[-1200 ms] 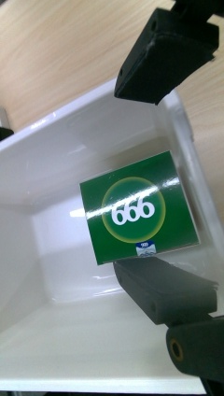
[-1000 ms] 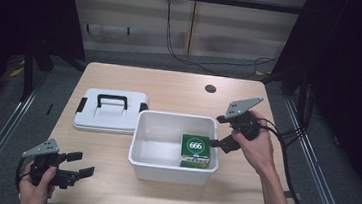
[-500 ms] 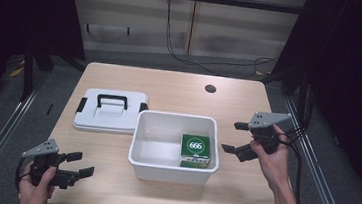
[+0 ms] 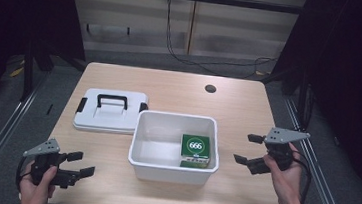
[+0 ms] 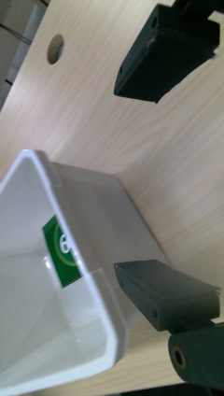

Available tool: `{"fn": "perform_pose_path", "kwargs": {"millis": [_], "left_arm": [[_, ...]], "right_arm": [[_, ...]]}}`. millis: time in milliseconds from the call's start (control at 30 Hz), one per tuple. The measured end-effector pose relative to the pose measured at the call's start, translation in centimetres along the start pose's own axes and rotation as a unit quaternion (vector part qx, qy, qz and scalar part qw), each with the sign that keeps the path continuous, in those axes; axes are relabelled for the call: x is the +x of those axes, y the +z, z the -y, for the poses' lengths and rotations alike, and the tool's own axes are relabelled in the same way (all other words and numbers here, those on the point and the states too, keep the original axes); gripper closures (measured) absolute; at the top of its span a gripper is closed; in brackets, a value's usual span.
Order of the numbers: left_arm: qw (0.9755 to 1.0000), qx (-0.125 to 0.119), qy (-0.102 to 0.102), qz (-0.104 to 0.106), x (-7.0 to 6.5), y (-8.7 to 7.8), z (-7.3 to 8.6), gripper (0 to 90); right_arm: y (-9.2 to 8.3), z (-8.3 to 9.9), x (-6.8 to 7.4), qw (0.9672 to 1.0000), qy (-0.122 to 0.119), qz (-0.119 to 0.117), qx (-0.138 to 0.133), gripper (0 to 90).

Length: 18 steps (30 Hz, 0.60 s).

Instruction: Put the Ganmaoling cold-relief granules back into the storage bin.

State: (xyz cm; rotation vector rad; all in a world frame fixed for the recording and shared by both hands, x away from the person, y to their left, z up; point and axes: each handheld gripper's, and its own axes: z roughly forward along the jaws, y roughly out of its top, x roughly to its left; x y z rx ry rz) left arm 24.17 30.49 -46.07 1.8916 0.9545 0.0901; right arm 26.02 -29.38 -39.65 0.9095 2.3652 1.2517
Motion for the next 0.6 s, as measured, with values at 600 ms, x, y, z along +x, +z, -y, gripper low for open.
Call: {"fn": "perform_pose_path", "kwargs": {"millis": [600], "left_arm": [[1.0000,0.003,0.000,-0.003,-0.2,0.1,0.0,16.3]], "right_arm": [[-0.4,7.0,-0.2,0.9979,0.061,0.021,0.000,12.6]]}}
